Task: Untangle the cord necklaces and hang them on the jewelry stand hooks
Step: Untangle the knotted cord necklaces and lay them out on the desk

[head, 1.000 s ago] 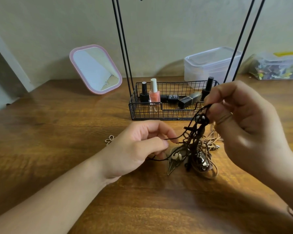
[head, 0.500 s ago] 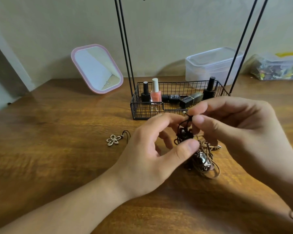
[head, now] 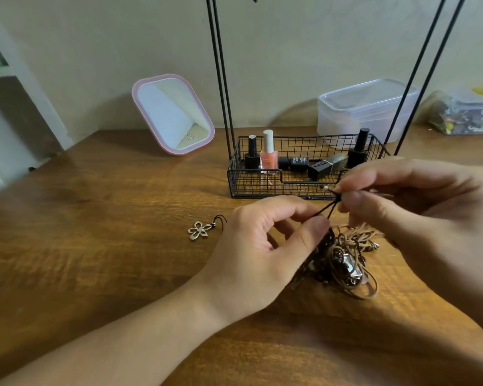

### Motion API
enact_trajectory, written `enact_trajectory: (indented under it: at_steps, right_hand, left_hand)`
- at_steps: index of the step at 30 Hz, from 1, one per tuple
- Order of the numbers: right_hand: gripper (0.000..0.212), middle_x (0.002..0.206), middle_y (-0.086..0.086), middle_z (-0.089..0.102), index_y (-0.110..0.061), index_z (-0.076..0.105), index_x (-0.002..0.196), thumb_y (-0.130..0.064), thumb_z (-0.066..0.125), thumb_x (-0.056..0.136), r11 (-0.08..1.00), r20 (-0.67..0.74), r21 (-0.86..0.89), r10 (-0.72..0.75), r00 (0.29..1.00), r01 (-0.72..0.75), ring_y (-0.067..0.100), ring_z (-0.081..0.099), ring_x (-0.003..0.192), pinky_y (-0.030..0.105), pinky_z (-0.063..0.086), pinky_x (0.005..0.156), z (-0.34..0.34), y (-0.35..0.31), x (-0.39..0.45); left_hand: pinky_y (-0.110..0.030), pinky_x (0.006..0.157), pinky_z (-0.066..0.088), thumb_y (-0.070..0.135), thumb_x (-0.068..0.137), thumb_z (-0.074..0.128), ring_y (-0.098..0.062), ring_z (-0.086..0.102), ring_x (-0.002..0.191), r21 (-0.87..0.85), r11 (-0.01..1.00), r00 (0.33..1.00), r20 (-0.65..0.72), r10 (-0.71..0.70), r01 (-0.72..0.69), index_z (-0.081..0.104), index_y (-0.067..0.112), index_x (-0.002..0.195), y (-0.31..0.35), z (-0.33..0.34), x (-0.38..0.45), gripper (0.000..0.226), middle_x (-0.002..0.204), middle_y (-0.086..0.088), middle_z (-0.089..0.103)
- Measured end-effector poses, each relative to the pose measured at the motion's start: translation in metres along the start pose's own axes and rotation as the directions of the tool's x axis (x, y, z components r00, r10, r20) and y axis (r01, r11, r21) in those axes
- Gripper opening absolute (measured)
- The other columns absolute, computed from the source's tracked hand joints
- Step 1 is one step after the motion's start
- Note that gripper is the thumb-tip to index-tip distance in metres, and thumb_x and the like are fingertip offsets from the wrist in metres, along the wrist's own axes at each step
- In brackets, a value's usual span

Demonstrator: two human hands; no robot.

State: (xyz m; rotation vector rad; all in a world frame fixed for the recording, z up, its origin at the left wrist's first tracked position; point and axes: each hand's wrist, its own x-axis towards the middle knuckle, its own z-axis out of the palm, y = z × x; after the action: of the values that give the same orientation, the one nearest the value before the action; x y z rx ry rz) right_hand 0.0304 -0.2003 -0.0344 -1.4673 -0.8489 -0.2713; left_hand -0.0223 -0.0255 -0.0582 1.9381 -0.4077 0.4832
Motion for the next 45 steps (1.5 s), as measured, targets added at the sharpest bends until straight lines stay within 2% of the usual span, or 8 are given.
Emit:
enact_trajectory:
  at_steps: [10, 16, 22, 28, 37, 40, 42, 45]
  right_hand:
    - [0.012, 0.069, 0.005, 0.073, -0.023, 0.079, 0.081, -0.017, 0.072, 0.074, 0.982, -0.119, 0.170, 0.104, 0.987, -0.083, 0.024, 0.073, 0.065, 0.029, 0.059, 0.062, 0.000, 0.003, 0.005]
    - [0.011, 0.067, 0.008, 0.070, -0.017, 0.076, 0.081, -0.012, 0.068, 0.077, 0.940, -0.133, 0.299, 0.213, 0.968, -0.166, 0.025, 0.072, 0.066, 0.027, 0.058, 0.060, -0.002, 0.006, 0.008]
    - [0.014, 0.064, 0.005, 0.067, -0.017, 0.075, 0.078, -0.009, 0.063, 0.079, 0.909, -0.119, 0.356, 0.275, 0.954, -0.218, 0.024, 0.072, 0.064, 0.028, 0.058, 0.059, -0.002, 0.008, 0.009]
    - [0.009, 0.069, 0.006, 0.068, -0.018, 0.075, 0.080, -0.018, 0.068, 0.074, 0.912, -0.041, 0.334, 0.267, 0.963, -0.239, 0.026, 0.073, 0.068, 0.030, 0.058, 0.055, 0.004, 0.006, 0.004]
    - [0.012, 0.070, 0.010, 0.069, -0.015, 0.076, 0.082, -0.020, 0.070, 0.072, 0.901, 0.025, 0.355, 0.259, 0.965, -0.251, 0.029, 0.073, 0.068, 0.030, 0.058, 0.054, 0.005, 0.006, 0.001]
    - [0.009, 0.078, 0.007, 0.071, -0.014, 0.072, 0.087, -0.015, 0.069, 0.078, 0.947, -0.032, 0.245, 0.223, 0.974, -0.209, 0.027, 0.072, 0.071, 0.034, 0.058, 0.055, 0.005, 0.008, -0.001]
    - [0.012, 0.094, 0.003, 0.068, -0.016, 0.069, 0.094, -0.012, 0.074, 0.084, 0.997, -0.079, -0.053, 0.056, 0.995, -0.060, 0.024, 0.069, 0.080, 0.037, 0.058, 0.057, 0.002, 0.010, -0.003]
    - [0.003, 0.092, 0.002, 0.063, -0.017, 0.071, 0.087, -0.019, 0.071, 0.085, 0.881, 0.124, -0.412, -0.198, 0.972, 0.233, 0.019, 0.061, 0.081, 0.032, 0.049, 0.056, -0.004, 0.007, -0.005]
  left_hand:
    - [-0.041, 0.073, 0.055, 0.019, 0.096, 0.057, -0.015, 0.064, 0.077, -0.101, 0.991, 0.993, 0.078, -0.084, 0.092, 0.071, 0.017, 0.099, -0.004, -0.007, 0.002, 0.014, 0.085, -0.003, 0.070]
    - [-0.023, 0.077, 0.051, 0.022, 0.090, 0.058, -0.012, 0.058, 0.077, -0.325, 0.915, 0.971, 0.076, -0.226, 0.238, 0.072, 0.025, 0.082, -0.007, -0.011, 0.005, 0.016, 0.075, 0.002, 0.062]
    - [-0.035, 0.075, 0.057, 0.022, 0.091, 0.054, -0.016, 0.063, 0.087, -0.537, 0.782, 0.945, 0.107, -0.310, 0.317, 0.065, 0.017, 0.094, -0.009, -0.007, 0.005, 0.012, 0.095, -0.001, 0.064]
    - [-0.038, 0.076, 0.055, 0.025, 0.081, 0.073, -0.019, 0.063, 0.084, -0.298, 0.951, 0.990, -0.084, -0.112, 0.082, 0.049, 0.023, 0.114, -0.007, 0.000, -0.003, 0.041, 0.127, 0.001, 0.053]
    - [-0.025, 0.063, 0.050, 0.024, 0.083, 0.073, -0.022, 0.063, 0.084, 0.022, 0.997, 0.980, -0.179, 0.083, -0.080, 0.071, 0.017, 0.093, -0.003, -0.004, -0.002, 0.013, 0.096, 0.004, 0.064]
    - [-0.034, 0.061, 0.052, 0.022, 0.086, 0.071, -0.024, 0.062, 0.084, 0.037, 0.995, 0.983, -0.154, 0.100, -0.095, 0.072, 0.012, 0.089, -0.004, -0.005, -0.002, 0.010, 0.091, 0.001, 0.065]
    - [-0.033, 0.062, 0.053, 0.021, 0.086, 0.070, -0.024, 0.063, 0.085, 0.038, 0.995, 0.983, -0.156, 0.096, -0.091, 0.072, 0.011, 0.089, -0.004, -0.005, -0.001, 0.011, 0.090, 0.001, 0.066]
    - [-0.028, 0.062, 0.054, 0.024, 0.085, 0.072, -0.021, 0.064, 0.086, 0.081, 0.992, 0.980, -0.166, 0.113, -0.101, 0.073, 0.012, 0.091, -0.003, -0.006, 0.000, 0.013, 0.090, 0.002, 0.067]
